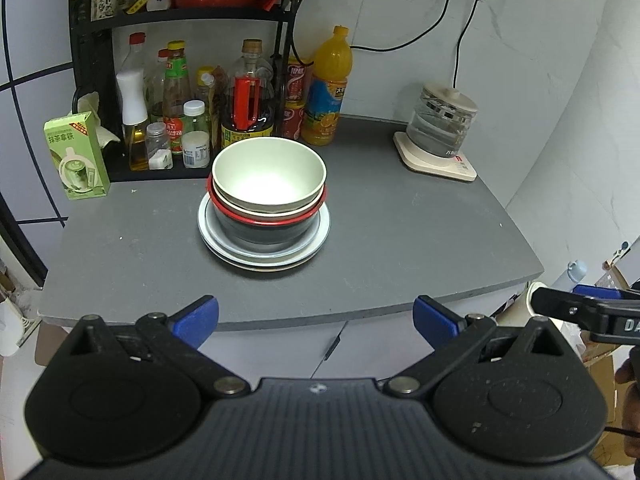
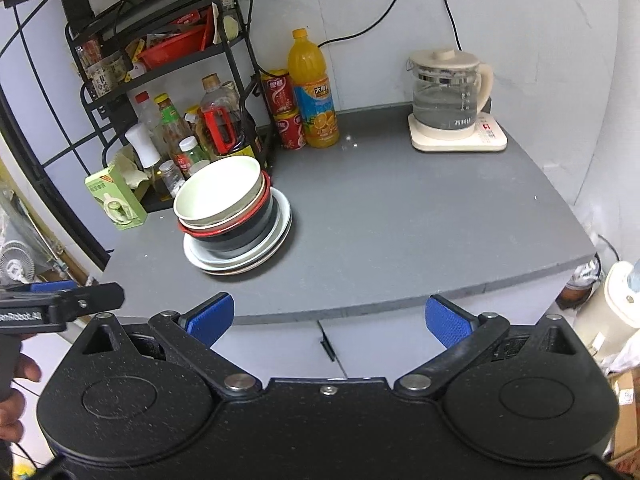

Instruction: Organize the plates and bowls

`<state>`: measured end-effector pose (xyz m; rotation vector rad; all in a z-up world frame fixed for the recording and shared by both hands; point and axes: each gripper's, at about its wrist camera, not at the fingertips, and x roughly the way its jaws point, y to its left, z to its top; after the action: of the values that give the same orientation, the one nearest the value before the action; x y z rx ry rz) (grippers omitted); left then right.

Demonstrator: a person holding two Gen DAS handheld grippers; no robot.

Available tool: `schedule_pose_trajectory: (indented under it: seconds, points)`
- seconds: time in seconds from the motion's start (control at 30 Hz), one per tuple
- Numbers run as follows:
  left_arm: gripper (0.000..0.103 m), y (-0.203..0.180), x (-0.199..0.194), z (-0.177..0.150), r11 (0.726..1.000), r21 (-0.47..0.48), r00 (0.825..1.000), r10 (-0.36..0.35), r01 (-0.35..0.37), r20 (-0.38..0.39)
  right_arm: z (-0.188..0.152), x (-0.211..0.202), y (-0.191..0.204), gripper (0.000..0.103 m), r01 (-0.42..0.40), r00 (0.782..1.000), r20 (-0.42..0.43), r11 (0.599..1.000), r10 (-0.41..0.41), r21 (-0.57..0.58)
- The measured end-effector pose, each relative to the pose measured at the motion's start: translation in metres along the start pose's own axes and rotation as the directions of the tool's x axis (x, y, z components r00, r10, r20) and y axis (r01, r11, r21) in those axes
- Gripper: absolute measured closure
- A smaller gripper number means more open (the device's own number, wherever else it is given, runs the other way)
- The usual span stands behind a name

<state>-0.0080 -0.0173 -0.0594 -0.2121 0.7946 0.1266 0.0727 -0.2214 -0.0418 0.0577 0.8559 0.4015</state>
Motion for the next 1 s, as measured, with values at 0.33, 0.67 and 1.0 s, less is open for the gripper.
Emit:
schedule_pose_trajectory:
  seconds: [0.33, 0.67, 1.0]
  points:
    - [0.001, 0.005, -0.010, 0.006, 1.000, -0.021, 1.000, -0.019, 0.019, 0.012, -0.008, -0.016, 0.003, 0.000, 0.033, 0.999, 0.024, 0.999, -0.033, -0.012]
    - [0.001, 0.004, -0.016, 0.009, 1.000, 0.009, 1.000, -0.027, 0.027, 0.015, -0.003, -0.025, 0.008, 0.000, 0.021, 0.999, 0.035, 1.000, -0.021, -0.006]
    - [0.001, 0.002, -0.017, 0.008, 1.000, 0.021, 1.000, -0.022, 0.022, 0.010, -0.004, -0.024, 0.006, 0.000, 0.025, 0.999, 0.025, 1.000, -0.026, 0.005]
